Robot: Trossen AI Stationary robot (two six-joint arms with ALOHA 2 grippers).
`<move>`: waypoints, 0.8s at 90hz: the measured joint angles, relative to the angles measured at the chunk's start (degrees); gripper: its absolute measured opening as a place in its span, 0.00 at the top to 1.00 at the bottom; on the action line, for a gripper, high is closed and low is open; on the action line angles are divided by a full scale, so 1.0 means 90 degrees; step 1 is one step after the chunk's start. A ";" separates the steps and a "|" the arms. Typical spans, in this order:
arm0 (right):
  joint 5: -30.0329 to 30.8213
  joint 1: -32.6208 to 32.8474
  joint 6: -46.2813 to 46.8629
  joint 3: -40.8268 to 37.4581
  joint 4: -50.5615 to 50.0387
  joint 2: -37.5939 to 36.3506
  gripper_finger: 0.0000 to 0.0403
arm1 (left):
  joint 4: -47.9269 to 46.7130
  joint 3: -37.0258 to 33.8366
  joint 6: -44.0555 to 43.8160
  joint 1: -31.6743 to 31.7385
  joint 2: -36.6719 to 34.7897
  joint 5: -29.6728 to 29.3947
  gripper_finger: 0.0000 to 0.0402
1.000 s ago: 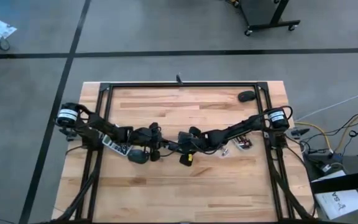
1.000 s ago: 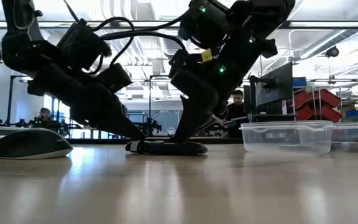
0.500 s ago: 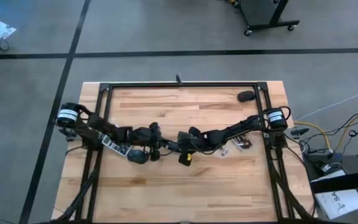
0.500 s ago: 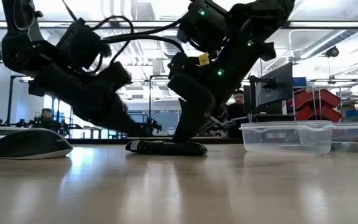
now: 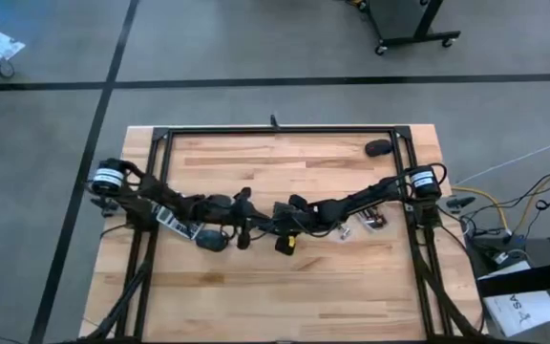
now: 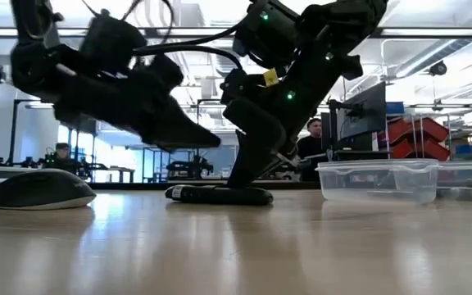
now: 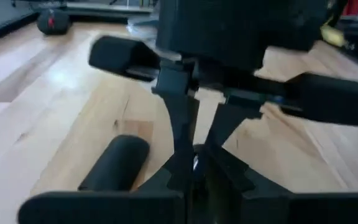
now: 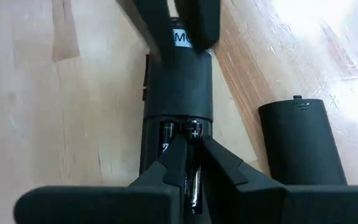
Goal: Insert battery
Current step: Insert the silver battery into the remote battery compartment
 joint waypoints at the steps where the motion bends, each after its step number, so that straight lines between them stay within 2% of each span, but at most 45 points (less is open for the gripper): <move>1: 0.0000 0.0000 0.0000 -0.0001 0.0003 0.0000 0.95 | -0.0012 0.0036 0.0001 0.0000 0.0070 0.0001 0.95; 23: 0.0031 0.0039 -0.0032 -0.0009 0.0013 0.0000 0.96 | -0.0151 0.0459 -0.0025 0.0002 0.1051 -0.0012 0.95; 33: 0.0059 0.0046 -0.0022 -0.0007 0.0018 0.0000 0.96 | -0.0187 0.0405 -0.0005 0.0005 0.1066 -0.0009 0.95; 50: 0.0110 0.0049 0.0019 -0.0004 0.0004 -0.0007 0.96 | -0.0946 0.0404 0.0050 0.0039 0.0903 -0.0091 0.95; 72: 0.0053 0.0051 0.0017 0.0000 -0.0220 -0.0302 0.96 | -0.1045 0.0421 0.0082 0.0039 0.0906 -0.0217 0.95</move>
